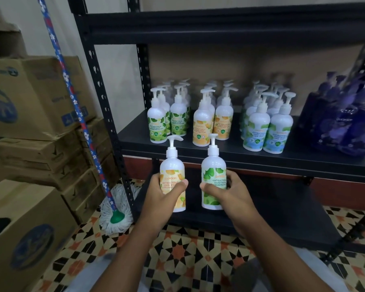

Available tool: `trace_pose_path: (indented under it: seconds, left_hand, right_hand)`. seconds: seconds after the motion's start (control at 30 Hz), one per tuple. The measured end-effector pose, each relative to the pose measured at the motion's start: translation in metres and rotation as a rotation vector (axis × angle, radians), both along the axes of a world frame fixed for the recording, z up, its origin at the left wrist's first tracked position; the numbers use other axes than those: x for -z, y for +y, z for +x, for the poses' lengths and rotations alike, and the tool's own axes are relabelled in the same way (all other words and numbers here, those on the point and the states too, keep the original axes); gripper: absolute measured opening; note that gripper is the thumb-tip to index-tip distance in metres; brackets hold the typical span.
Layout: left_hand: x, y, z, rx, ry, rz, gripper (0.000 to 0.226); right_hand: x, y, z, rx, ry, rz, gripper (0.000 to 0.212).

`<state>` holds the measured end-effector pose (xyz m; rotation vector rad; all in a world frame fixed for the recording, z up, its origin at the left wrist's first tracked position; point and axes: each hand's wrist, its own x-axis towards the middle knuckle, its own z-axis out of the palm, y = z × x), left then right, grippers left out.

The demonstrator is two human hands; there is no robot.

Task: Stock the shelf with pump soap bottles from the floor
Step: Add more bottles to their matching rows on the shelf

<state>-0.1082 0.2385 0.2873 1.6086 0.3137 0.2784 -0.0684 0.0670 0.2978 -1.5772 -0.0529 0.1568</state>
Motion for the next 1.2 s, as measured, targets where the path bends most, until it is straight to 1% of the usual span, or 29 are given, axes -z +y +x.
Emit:
trace_pose_path:
  seconds: [0.07,0.17,0.33,0.53,0.67,0.77,0.87,0.97,1.2]
  left_hand:
    - [-0.002,-0.001,-0.001,0.014,-0.003,-0.039,0.037]
    - [-0.001,-0.001,0.0,0.005,-0.003,-0.009,0.044]
    - [-0.003,-0.004,0.003,-0.027,-0.034,0.01,0.038]
    - [-0.031,0.013,0.036,-0.044,-0.183,0.101,0.046]
    - [-0.042,0.037,0.055,-0.096,-0.251,0.094,0.047]
    - [-0.034,0.06,0.062,-0.151,-0.263,0.089,0.047]
    - [-0.032,0.08,0.068,-0.215,-0.259,0.09,0.046]
    - [-0.038,0.09,0.075,-0.274,-0.29,0.041,0.044]
    - [-0.032,0.099,0.089,-0.281,-0.262,0.043,0.044]
  right_hand:
    - [0.0,0.0,-0.001,0.012,-0.026,0.009,0.059]
    - [0.001,-0.001,-0.002,0.031,-0.06,0.012,0.061]
    - [0.003,0.002,-0.001,0.05,-0.12,0.019,0.063]
    - [0.0,0.014,0.009,0.025,-0.194,-0.017,0.062]
    - [-0.01,0.035,0.029,0.032,-0.257,-0.058,0.063]
    - [-0.018,0.06,0.052,0.067,-0.313,-0.084,0.067]
    - [-0.026,0.09,0.075,0.108,-0.376,-0.114,0.066]
    - [-0.03,0.119,0.101,0.15,-0.433,-0.158,0.067]
    - [-0.024,0.147,0.141,0.254,-0.466,-0.278,0.073]
